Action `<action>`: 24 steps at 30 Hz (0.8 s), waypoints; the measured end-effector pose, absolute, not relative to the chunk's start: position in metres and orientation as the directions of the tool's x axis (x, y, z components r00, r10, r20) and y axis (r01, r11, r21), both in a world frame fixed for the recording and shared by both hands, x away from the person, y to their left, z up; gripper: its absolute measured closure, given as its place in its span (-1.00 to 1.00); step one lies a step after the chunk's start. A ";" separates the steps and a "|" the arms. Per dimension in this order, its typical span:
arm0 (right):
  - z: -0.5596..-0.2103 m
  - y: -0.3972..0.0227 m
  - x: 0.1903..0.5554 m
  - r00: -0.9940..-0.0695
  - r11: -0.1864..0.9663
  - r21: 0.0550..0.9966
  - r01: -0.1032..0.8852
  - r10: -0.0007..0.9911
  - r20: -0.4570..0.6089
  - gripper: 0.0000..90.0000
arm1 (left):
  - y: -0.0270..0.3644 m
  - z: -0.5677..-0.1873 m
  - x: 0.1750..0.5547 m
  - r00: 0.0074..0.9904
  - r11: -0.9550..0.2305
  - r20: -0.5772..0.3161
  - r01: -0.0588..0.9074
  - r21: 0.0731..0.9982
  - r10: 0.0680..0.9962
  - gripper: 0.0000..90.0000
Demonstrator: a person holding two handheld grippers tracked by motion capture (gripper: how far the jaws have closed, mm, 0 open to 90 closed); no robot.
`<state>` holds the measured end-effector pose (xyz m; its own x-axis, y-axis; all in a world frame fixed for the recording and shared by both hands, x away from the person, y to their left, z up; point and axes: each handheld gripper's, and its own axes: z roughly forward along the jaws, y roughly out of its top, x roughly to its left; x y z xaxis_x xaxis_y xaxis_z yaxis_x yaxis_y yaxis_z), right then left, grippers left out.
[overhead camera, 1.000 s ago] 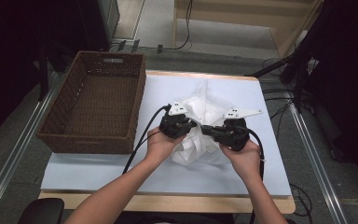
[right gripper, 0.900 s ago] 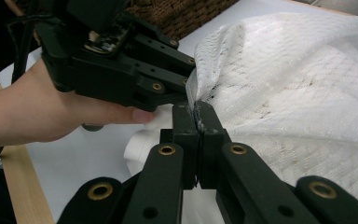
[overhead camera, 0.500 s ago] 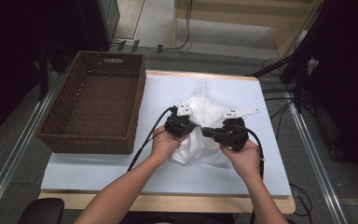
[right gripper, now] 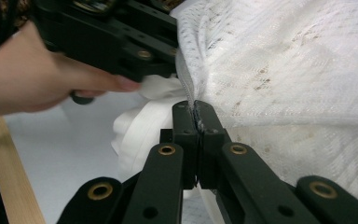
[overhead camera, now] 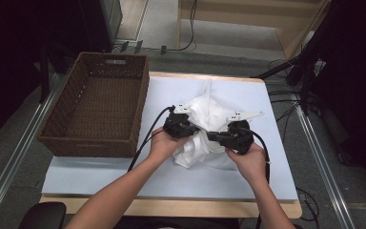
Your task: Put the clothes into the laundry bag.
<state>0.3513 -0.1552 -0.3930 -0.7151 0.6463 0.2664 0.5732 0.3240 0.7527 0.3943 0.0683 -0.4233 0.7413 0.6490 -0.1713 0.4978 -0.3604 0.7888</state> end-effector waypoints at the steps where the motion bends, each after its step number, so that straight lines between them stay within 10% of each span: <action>1: -0.393 -0.155 0.351 -0.716 0.329 0.751 0.573 0.647 0.263 1.00 | 0.071 -0.421 0.392 0.751 -0.368 -0.171 0.493 0.789 0.638 0.53; 24: -0.394 -0.154 0.352 -0.709 0.327 0.756 0.568 0.661 0.247 1.00 | 0.105 -0.420 0.324 0.795 -0.440 -0.164 0.480 0.759 0.583 -0.52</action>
